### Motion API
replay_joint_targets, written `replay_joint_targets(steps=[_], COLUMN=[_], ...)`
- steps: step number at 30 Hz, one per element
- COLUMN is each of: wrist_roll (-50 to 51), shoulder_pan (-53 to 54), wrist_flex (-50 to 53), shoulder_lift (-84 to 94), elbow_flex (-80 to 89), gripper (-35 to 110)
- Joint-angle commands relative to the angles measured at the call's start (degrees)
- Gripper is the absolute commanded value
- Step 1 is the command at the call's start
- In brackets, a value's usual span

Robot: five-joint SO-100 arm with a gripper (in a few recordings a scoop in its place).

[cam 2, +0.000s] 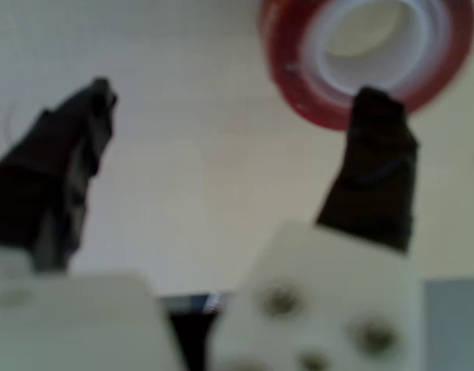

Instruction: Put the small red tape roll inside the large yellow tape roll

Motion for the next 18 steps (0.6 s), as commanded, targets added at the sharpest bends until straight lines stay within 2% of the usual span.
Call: replay_joint_targets(steps=[1, 11, 18], wrist_roll=[-0.62, -0.44, 1.41], shoulder_pan=[0.79, 1.14, 0.18], wrist_flex=[-0.62, -4.75, -7.56], shoulder_lift=[1.67, -2.55, -5.45], elbow_flex=[-0.26, -0.18, -1.32], gripper=[32, 25, 4])
